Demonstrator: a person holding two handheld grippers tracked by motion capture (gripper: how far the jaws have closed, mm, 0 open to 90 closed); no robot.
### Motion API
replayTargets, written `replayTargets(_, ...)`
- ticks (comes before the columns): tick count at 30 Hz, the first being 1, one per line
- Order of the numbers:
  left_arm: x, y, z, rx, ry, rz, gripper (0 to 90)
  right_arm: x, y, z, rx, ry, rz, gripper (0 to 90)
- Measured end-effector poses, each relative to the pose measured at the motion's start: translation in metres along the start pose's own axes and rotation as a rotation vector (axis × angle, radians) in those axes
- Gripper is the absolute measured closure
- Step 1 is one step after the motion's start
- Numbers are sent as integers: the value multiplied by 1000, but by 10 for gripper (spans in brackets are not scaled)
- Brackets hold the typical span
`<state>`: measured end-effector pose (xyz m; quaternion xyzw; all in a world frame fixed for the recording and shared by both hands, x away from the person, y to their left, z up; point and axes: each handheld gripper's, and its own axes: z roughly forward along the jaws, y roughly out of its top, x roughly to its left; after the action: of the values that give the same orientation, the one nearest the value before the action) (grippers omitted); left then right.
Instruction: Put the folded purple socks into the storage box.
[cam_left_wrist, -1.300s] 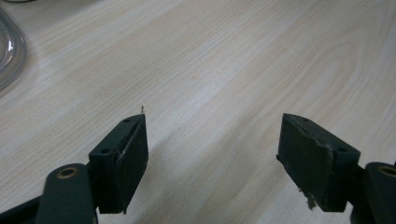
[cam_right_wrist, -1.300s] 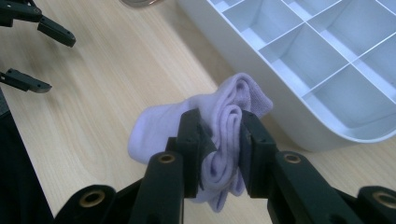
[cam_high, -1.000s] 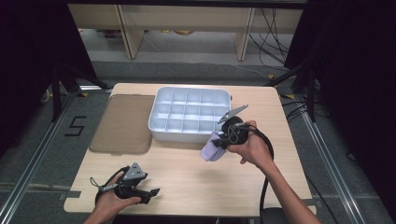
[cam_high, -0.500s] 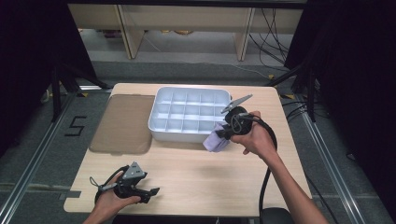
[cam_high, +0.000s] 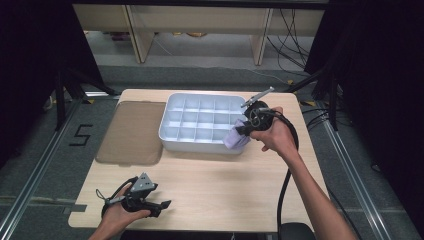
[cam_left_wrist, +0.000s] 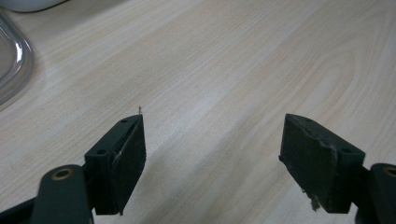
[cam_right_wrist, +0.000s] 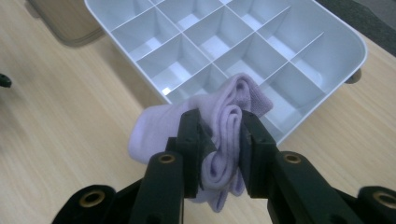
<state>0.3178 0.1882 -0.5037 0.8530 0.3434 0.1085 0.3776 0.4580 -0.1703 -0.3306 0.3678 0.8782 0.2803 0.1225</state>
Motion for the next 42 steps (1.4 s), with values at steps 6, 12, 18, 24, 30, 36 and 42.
replayTargets(6,-1,0,0,3,-8,3,222,-7,9,6,17,-38,-3,731)
replayTargets(12,-2,0,1,2,-12,-17,222,-16,16,16,42,-87,-6,730)
replayTargets(18,-2,0,1,-2,-10,2,222,-25,22,33,73,-106,0,730)
replayTargets(24,-1,0,1,4,-11,12,222,-30,25,47,108,-127,-1,731)
replayTargets(30,-2,0,1,7,-13,10,222,-34,26,62,152,-158,1,730)
replayTargets(36,-2,0,1,8,-12,10,222,-35,27,74,195,-204,-39,729)
replayTargets(42,-2,0,1,12,-14,10,222,-32,26,85,230,-244,-86,729)
